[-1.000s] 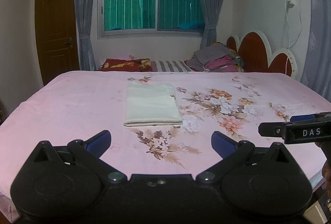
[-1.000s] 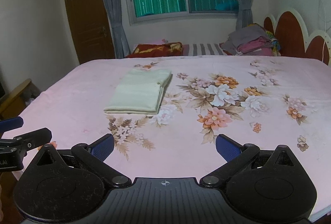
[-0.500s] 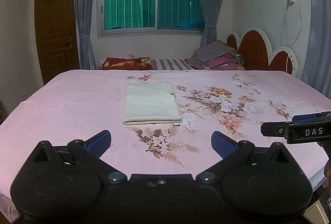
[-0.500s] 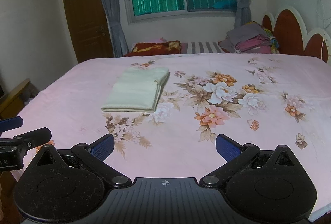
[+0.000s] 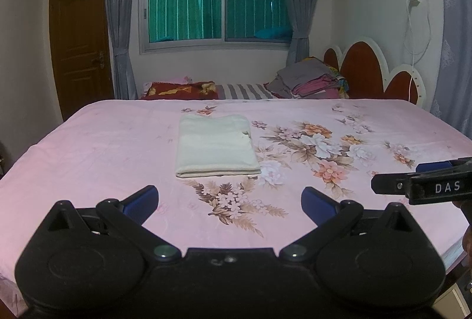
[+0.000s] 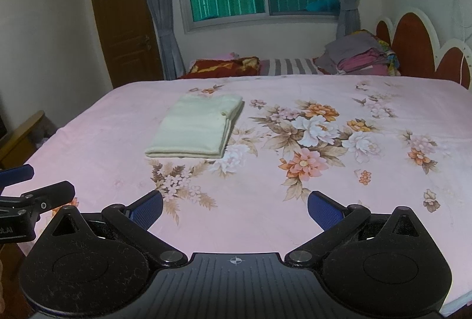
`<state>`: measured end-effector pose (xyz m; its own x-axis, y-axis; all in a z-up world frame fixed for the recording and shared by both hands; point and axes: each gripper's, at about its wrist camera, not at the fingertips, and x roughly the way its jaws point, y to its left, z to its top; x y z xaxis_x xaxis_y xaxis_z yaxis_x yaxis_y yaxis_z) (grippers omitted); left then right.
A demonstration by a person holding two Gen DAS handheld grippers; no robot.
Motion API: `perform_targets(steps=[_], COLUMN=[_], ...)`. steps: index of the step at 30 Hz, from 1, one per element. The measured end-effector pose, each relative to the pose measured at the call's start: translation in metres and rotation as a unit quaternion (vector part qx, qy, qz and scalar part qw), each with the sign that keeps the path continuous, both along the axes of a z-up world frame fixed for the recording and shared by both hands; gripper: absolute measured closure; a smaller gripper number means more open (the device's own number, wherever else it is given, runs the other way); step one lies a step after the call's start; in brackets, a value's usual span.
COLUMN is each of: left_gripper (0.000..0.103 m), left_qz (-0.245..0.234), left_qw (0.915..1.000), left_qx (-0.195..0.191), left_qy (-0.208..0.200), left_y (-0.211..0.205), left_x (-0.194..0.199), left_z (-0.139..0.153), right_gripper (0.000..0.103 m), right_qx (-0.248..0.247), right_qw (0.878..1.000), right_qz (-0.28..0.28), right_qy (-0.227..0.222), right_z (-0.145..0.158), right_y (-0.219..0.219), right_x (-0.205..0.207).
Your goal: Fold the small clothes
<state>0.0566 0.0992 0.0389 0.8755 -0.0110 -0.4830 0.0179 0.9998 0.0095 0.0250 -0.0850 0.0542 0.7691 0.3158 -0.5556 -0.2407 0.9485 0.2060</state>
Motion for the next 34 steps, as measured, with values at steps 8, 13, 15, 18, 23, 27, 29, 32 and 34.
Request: perform_targets(steps=[8,13,15,18,23,27,29,32,34], left_gripper=[0.000,0.000,0.000,0.001,0.001,0.001,0.001,0.001,0.001], left_qz=[0.000,0.002,0.003,0.003,0.002,-0.002,-0.006,-0.014,-0.013], left_qw=[1.0000,1.0000,1.0000,1.0000,1.0000,1.0000,0.9999,0.9998,0.9999], left_qx=[0.000,-0.001,0.000,0.000,-0.003,-0.002,-0.004,-0.007,-0.004], left_qy=[-0.001,-0.001,-0.001,-0.001,-0.004,-0.008,-0.010,-0.010,-0.009], left_y=[-0.0006,0.0001,0.0000,-0.0003,-0.0002,-0.0032,-0.0044,-0.0063,-0.0072], left_x=[0.0004,0.0008,0.0009,0.0007,0.0017,0.0031,0.0039,0.0039,0.0038], left_z=[0.0003,0.0006,0.0006,0.0006,0.0016,0.0036,0.0040,0.0048,0.0047], right_gripper=[0.000,0.000,0.000,0.000,0.000,0.000,0.000,0.000,0.000], right_qx=[-0.001,-0.002,-0.003,-0.003,-0.004,-0.004,-0.005,-0.004,-0.005], right_qw=[1.000,1.000,1.000,1.000,1.000,1.000,1.000,1.000,1.000], right_qz=[0.004,0.006,0.007,0.008,0.009,0.009,0.009,0.009,0.010], right_qy=[-0.002,-0.001,-0.002,-0.003,-0.003,-0.003,-0.004,-0.004,-0.006], right_z=[0.0002,-0.0004,-0.0006,-0.0016,-0.0018,-0.0018,-0.0012,-0.0004,0.0003], right_y=[0.0009,0.0008,-0.0001,-0.0020,-0.0030,-0.0033,-0.0041,-0.0062,-0.0058], right_x=[0.0005,0.0014,0.0019,0.0021,0.0027,0.0026,0.0029,0.0039,0.0035])
